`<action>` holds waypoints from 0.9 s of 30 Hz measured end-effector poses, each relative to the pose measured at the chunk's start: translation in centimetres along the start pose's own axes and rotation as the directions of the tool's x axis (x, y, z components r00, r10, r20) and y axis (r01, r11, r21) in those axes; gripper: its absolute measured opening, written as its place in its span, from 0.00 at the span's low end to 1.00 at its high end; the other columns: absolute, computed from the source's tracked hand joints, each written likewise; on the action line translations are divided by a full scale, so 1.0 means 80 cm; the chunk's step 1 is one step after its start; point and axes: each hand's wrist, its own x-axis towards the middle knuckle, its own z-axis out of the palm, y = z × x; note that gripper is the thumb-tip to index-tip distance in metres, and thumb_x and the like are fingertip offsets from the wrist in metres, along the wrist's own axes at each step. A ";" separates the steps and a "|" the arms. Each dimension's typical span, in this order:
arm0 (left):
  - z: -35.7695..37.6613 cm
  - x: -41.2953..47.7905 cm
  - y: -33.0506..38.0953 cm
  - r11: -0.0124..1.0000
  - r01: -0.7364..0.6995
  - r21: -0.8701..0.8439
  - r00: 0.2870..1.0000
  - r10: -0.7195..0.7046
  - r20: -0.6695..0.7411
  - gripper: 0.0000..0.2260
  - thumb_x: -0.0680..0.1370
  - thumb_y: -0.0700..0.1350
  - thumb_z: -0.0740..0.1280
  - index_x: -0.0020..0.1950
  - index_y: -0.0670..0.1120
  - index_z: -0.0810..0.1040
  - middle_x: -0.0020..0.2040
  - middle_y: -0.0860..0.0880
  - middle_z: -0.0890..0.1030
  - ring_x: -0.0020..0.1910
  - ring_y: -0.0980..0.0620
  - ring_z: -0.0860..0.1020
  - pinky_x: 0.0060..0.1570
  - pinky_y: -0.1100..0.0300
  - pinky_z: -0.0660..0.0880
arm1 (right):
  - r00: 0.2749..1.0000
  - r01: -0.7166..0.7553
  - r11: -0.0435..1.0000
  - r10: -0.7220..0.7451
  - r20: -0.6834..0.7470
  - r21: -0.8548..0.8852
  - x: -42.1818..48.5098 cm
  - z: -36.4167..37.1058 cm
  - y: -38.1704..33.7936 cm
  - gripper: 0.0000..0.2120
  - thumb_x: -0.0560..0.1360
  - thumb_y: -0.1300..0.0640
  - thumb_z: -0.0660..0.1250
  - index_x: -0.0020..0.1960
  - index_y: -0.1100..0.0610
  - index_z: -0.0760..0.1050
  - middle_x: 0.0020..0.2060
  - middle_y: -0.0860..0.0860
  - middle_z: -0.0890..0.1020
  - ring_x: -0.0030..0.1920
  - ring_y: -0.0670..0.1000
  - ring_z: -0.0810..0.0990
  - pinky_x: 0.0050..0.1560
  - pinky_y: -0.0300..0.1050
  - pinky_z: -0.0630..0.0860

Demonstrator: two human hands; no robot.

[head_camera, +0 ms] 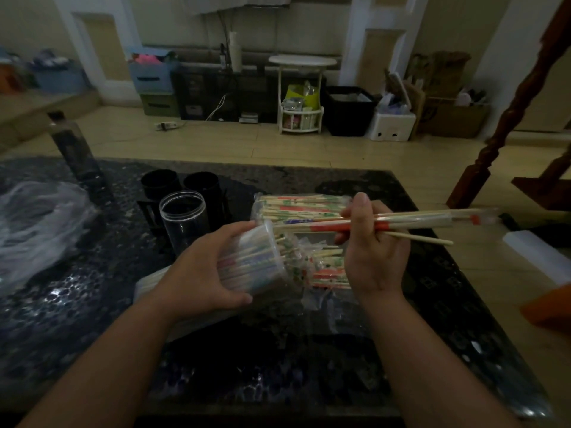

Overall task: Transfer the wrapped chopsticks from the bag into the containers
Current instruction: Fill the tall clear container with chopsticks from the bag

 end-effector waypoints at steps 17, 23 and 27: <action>0.007 -0.001 -0.002 1.000 0.013 0.026 0.999 -0.014 0.039 0.46 0.56 0.58 0.78 0.68 0.74 0.60 0.68 0.65 0.69 0.65 0.63 0.70 0.64 0.58 0.69 | 0.709 -0.674 0.574 0.678 0.191 0.464 0.004 0.019 0.019 0.06 0.79 0.57 0.65 0.46 0.57 0.78 0.38 0.53 0.84 0.34 0.48 0.82 0.31 0.39 0.75; 0.008 -0.001 -0.002 1.000 0.015 0.026 0.999 -0.016 0.037 0.46 0.55 0.57 0.78 0.69 0.73 0.60 0.68 0.63 0.70 0.65 0.61 0.71 0.65 0.53 0.70 | 0.667 -0.745 0.624 0.691 0.277 0.236 -0.004 0.021 0.027 0.17 0.74 0.57 0.73 0.61 0.55 0.75 0.40 0.52 0.85 0.32 0.48 0.83 0.28 0.41 0.76; 0.010 -0.001 -0.004 0.999 0.024 0.034 0.999 -0.026 0.035 0.47 0.55 0.58 0.78 0.69 0.72 0.60 0.68 0.62 0.70 0.66 0.60 0.70 0.65 0.52 0.70 | 0.859 -0.513 0.850 0.505 0.088 0.122 0.000 0.020 0.029 0.08 0.80 0.54 0.65 0.59 0.50 0.76 0.49 0.48 0.83 0.48 0.50 0.83 0.46 0.43 0.81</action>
